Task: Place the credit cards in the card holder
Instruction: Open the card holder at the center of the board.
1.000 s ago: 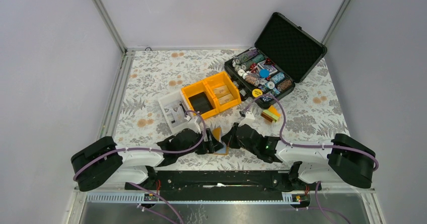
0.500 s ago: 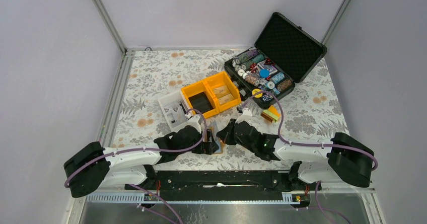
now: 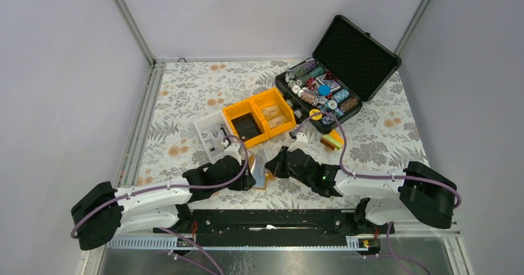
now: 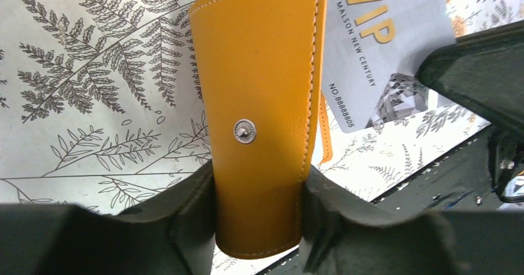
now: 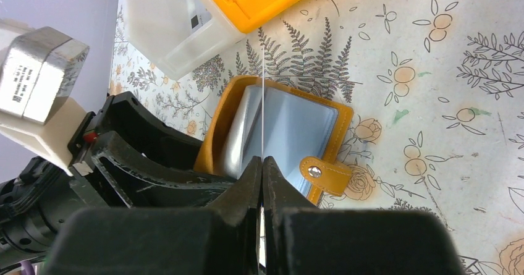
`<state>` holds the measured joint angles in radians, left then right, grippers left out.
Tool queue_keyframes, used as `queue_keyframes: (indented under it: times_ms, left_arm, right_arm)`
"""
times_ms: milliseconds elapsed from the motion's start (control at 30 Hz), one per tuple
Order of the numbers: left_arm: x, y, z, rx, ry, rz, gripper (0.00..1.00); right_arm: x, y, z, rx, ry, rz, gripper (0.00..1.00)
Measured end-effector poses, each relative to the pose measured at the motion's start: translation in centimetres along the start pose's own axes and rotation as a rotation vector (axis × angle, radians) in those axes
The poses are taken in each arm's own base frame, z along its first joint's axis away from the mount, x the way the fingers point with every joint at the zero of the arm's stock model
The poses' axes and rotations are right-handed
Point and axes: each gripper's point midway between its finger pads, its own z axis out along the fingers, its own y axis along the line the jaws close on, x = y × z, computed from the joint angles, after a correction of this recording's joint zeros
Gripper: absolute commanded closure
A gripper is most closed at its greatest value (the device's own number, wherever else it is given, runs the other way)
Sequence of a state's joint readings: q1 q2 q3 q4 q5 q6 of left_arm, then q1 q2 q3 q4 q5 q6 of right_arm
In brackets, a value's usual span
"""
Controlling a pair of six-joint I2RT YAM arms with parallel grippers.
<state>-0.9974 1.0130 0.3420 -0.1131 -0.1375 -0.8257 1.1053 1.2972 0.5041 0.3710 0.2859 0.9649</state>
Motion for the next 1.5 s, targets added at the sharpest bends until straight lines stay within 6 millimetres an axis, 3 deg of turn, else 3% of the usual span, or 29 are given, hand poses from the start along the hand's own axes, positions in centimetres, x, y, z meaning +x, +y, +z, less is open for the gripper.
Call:
queue_keyframes:
  times_ms: [133,367,633,700,767,933,1167,1500]
  left_arm:
    - [-0.3,-0.3,-0.4,0.017,-0.018,-0.017,0.72]
    - [0.8,0.0,0.1,0.057,-0.022,-0.078,0.72]
    - [1.3,-0.9,1.0,0.148,-0.047,-0.176,0.71]
    - [1.3,-0.9,1.0,0.152,-0.051,-0.188,0.68]
    - [1.2,-0.9,1.0,0.156,-0.054,-0.195,0.52]
    - [0.5,-1.8,0.8,0.196,-0.080,-0.228,0.35]
    - [-0.1,-1.1,0.4,0.167,-0.115,-0.258,0.33]
    - [-0.8,1.9,-0.5,-0.008,-0.153,-0.238,0.36]
  right_arm:
    - [0.0,0.0,0.0,0.000,0.000,0.001,1.00]
    - [0.1,-0.1,0.0,0.004,0.003,0.016,1.00]
    - [2.1,-2.7,-0.5,0.050,0.047,0.029,1.00]
    - [2.7,-3.1,-0.7,0.062,0.060,0.028,1.00]
    - [3.0,-3.4,-0.9,0.070,0.066,0.027,1.00]
    - [2.9,-3.9,-1.2,0.094,0.049,0.019,1.00]
    - [3.5,-5.2,-0.8,0.147,0.049,0.002,1.00]
    - [3.7,-4.7,-0.1,0.161,0.041,-0.015,1.00]
